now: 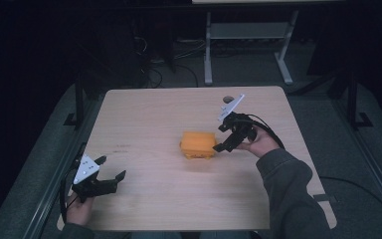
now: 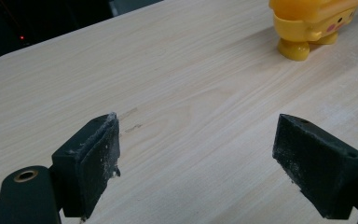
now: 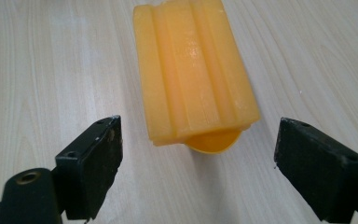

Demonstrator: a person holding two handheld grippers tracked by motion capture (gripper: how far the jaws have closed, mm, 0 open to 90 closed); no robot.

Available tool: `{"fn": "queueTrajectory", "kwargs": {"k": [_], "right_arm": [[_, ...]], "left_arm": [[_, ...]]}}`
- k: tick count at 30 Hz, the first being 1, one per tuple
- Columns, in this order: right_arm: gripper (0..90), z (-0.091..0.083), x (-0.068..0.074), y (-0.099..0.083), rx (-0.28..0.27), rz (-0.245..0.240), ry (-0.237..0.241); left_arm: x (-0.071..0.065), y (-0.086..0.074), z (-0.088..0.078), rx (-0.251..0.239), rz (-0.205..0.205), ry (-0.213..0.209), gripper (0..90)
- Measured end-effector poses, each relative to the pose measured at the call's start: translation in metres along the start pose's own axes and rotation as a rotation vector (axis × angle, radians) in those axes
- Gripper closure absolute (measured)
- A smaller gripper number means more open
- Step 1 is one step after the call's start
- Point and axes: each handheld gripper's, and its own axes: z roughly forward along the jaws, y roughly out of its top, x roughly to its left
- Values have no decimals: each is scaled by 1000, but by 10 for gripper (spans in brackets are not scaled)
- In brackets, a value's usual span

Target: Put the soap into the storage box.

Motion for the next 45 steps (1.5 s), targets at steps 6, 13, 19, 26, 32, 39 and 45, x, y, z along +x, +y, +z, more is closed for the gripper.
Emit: {"fn": "queueTrajectory", "kwargs": {"k": [6, 13, 19, 26, 32, 39, 45], "right_arm": [[148, -3, 0, -3, 2, 14, 4], [147, -5, 1, -12, -5, 34, -2], [147, -4, 1, -20, 11, 57, 9], [147, -8, 3, -28, -7, 71, -4], [147, -6, 2, -35, 6, 83, -1], [147, -8, 3, -36, -1, 82, -7], [147, -8, 5, -41, 0, 94, -6]], "left_arm": [[0, 0, 0, -1, 2, 1, 143], [0, 0, 0, -3, 0, 1, 142], [0, 0, 0, 1, 2, 0, 142], [0, 0, 0, 1, 3, 0, 142], [0, 0, 0, 2, 3, 0, 142], [0, 0, -1, 1, 5, 1, 142], [0, 0, -1, 6, 5, 1, 142]]}}
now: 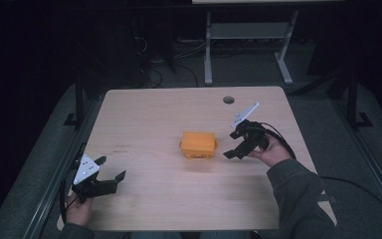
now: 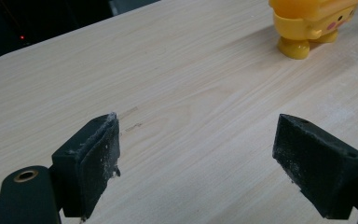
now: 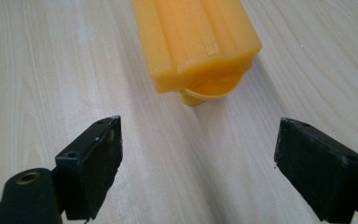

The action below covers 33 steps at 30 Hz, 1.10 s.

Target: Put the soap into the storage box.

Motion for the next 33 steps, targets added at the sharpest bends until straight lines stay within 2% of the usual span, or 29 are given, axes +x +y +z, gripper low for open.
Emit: {"fn": "queueTrajectory", "kwargs": {"k": [13, 19, 28, 33], "right_arm": [[147, -3, 1, -12, -5, 21, -1], [147, -5, 4, -15, -8, 15, -4], [147, -5, 5, -28, -3, 40, 3], [147, -8, 8, -36, -15, 44, -11]], "left_arm": [[-1, 0, 0, 1, 1, -1, 142], [0, 0, 0, 0, 1, 2, 142], [-1, 0, 1, 3, 1, 0, 142], [-1, 0, 1, 5, 4, -1, 142]]}}
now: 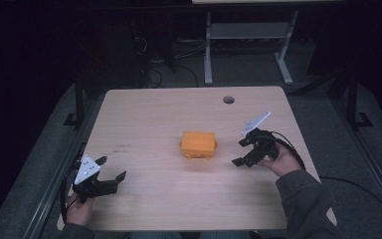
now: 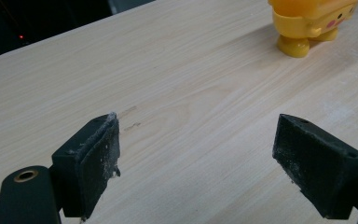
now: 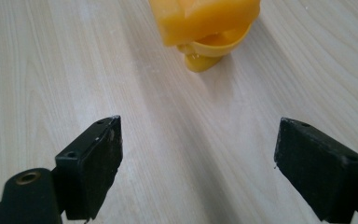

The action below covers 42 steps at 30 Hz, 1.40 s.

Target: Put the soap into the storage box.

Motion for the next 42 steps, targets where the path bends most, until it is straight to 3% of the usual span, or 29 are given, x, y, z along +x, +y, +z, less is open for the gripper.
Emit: {"fn": "queueTrajectory", "kwargs": {"k": [42], "right_arm": [[147, -18, 14, -62, -25, 130, -22]], "left_arm": [[-2, 0, 2, 8, 8, 0, 142]]}}
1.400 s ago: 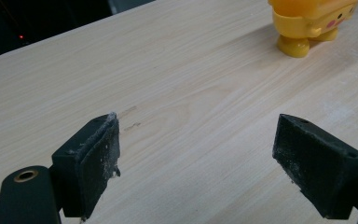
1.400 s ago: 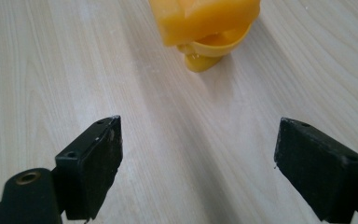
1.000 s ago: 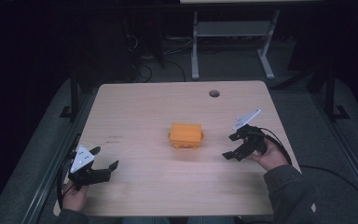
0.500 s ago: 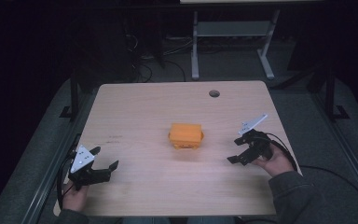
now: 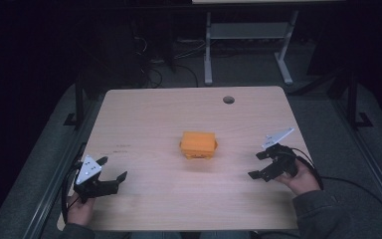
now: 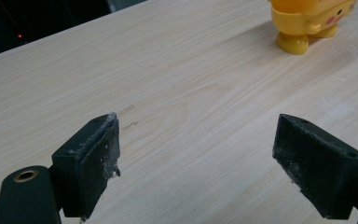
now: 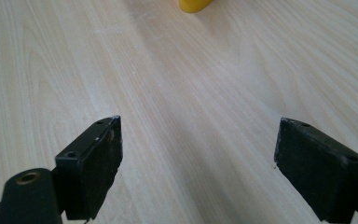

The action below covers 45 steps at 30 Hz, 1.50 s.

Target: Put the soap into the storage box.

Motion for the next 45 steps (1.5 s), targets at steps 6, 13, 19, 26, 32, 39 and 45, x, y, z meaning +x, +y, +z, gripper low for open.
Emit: {"fn": "queueTrajectory", "kwargs": {"k": [6, 13, 19, 26, 32, 39, 45], "right_arm": [[147, 1, 1, -9, -6, 3, -4], [147, 3, 2, -23, -10, 25, -4], [147, 3, 3, -36, -15, 47, -8], [147, 2, 5, -46, -23, 63, -10], [147, 1, 7, -57, -27, 75, -18], [147, 1, 14, -69, -44, 99, -25], [147, 2, 18, -76, -55, 105, -32]], "left_arm": [[0, 0, 1, -4, -6, 2, 142], [0, 0, 1, 1, 0, 1, 142], [0, -1, 1, 2, 1, 3, 142], [-1, -1, 2, 2, -1, 0, 142], [-2, -1, 3, 2, -1, -1, 142], [-2, -1, 3, 3, 1, -1, 142], [-3, -1, 4, 7, 2, -3, 142]]}}
